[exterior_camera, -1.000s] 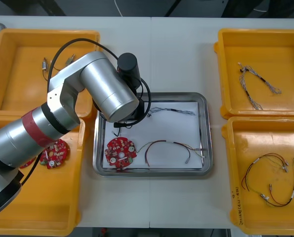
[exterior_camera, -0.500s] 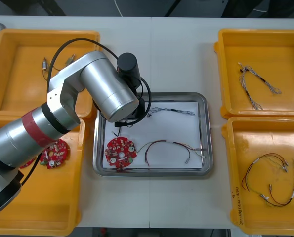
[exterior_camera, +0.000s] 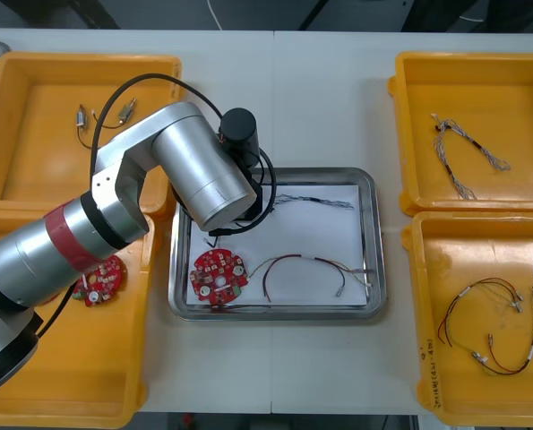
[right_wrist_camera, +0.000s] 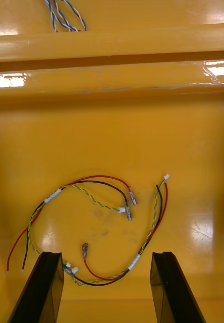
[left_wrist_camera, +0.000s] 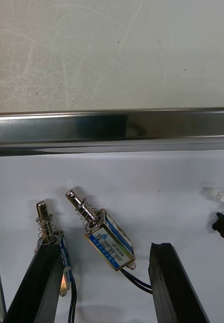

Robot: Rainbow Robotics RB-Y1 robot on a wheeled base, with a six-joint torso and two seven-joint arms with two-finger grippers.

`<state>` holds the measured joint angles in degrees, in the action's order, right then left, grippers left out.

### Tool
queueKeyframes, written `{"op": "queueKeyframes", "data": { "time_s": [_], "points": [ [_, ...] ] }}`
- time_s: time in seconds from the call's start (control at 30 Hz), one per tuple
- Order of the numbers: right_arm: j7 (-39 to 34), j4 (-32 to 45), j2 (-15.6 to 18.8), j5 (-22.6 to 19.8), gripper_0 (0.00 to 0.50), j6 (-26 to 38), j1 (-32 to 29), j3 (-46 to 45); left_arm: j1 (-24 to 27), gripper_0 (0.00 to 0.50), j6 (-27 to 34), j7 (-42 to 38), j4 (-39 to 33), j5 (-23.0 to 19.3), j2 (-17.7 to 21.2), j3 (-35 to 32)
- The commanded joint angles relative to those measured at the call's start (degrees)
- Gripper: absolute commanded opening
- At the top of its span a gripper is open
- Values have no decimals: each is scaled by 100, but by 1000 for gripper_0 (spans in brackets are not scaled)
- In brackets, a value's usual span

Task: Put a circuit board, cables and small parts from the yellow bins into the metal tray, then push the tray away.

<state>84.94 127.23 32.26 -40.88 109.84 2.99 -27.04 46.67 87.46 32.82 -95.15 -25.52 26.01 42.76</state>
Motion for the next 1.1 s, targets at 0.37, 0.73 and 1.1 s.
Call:
{"op": "queueKeyframes", "data": {
  "time_s": [0.37, 0.73, 1.1],
  "points": [
    [-346, 56, -62, -60, 500, 16, -115, -127, 132, 500, 640, -390, -759, -155, 62, -708],
    [-373, 337, -18, -139, 500, 16, -115, 76, 123, 500, 1572, -214, -1744, -885, 677, -1631],
    [-382, 935, 176, -385, 500, 16, 52, 840, 70, 500, 2254, 586, -1963, -1860, 1310, -2817]
  ]
}}
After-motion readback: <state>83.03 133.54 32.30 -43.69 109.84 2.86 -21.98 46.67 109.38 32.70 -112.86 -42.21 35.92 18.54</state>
